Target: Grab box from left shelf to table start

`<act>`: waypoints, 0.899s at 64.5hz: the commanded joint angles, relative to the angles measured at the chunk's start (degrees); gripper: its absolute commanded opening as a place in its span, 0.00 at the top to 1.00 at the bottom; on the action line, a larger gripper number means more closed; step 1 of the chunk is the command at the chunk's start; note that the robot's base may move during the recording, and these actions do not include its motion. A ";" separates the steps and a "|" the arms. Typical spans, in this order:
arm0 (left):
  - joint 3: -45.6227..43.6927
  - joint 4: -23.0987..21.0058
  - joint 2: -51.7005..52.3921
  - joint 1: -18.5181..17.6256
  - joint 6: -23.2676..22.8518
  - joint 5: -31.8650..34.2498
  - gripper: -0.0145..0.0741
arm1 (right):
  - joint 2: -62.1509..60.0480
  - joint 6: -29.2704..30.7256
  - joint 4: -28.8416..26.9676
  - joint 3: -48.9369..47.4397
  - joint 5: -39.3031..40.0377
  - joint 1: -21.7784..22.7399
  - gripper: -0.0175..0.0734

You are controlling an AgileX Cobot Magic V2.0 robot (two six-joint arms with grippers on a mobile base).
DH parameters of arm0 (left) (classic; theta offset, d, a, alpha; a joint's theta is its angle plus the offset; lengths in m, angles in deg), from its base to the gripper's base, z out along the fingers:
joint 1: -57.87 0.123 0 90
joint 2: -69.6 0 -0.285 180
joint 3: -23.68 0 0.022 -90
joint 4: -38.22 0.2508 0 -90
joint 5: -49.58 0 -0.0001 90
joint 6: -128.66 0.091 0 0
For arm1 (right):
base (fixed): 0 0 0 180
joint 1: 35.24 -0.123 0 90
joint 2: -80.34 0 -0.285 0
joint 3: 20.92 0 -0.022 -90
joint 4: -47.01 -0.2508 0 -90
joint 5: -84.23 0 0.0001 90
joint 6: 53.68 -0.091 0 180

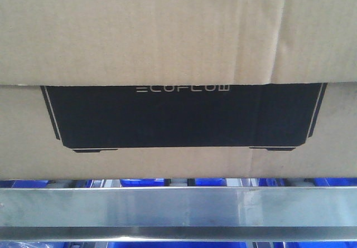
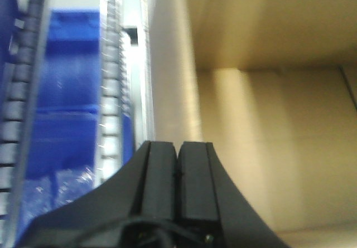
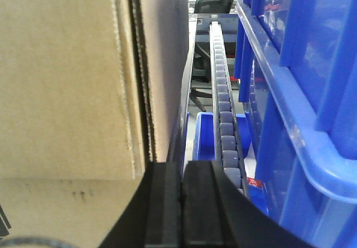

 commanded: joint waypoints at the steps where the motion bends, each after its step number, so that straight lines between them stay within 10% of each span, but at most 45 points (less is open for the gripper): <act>1: -3.51 4.04 -1.42 -2.53 -4.46 2.37 0.94 | -0.61 0.22 0.26 -1.04 4.91 0.07 0.75; 10: -6.74 6.82 -4.96 -3.56 -7.45 -0.62 0.88 | -0.61 0.22 0.26 -1.04 4.91 0.07 0.75; 23: -9.43 6.29 -7.74 -3.56 -8.02 -2.95 0.44 | -0.61 0.22 0.26 -1.04 4.91 0.07 0.75; 58: -16.24 4.40 -17.25 -3.56 -10.03 -11.50 0.47 | -0.61 0.22 0.26 -1.04 4.91 0.07 0.75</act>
